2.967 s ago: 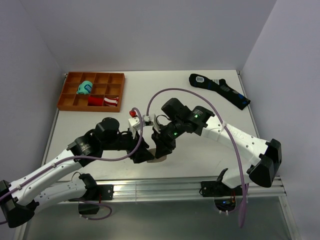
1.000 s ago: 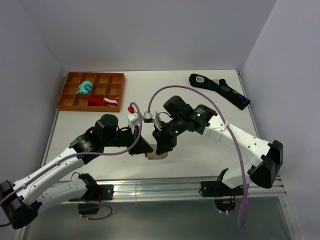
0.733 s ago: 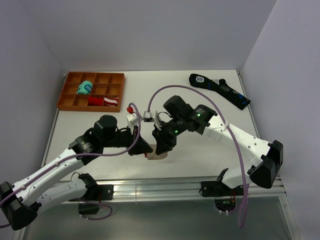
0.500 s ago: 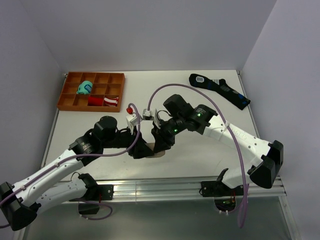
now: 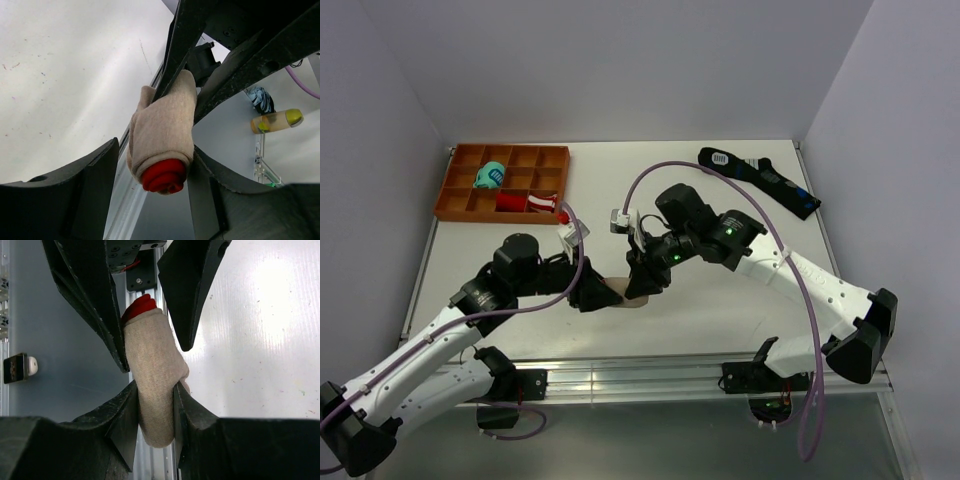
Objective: Roll the socks
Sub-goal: Pick up the sock at the center of the board.
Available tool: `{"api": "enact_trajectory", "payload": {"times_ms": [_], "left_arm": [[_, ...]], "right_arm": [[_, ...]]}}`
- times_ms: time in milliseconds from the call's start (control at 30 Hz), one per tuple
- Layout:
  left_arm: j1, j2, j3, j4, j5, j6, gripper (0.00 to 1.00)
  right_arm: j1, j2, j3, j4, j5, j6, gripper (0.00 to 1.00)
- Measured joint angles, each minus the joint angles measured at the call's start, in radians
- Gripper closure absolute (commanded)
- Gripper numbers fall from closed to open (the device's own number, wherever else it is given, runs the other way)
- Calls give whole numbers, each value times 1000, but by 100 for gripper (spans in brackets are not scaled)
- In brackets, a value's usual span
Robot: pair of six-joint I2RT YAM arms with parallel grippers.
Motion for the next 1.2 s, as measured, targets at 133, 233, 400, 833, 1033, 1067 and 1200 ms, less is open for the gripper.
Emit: {"api": "enact_trajectory", "payload": {"times_ms": [133, 233, 400, 833, 1033, 1067, 1200], "left_arm": [[1, 9, 0, 13, 10, -5, 41], [1, 12, 0, 17, 10, -8, 41], [2, 14, 0, 32, 14, -21, 66], [3, 13, -10, 60, -31, -37, 99], [25, 2, -3, 44, -189, -31, 100], [36, 1, -3, 32, -222, -31, 100], [60, -13, -2, -16, -372, -34, 100]], "right_arm": [[-2, 1, 0, -1, -6, -3, 100], [-2, 5, 0, -2, -10, -4, 100], [-3, 8, 0, -1, -11, -4, 100], [-16, 8, 0, 16, 61, 31, 68], [-117, -36, -15, 106, 135, 127, 50], [-140, -55, -15, 115, 164, 140, 49], [-177, -124, -16, 147, 246, 193, 48]]}}
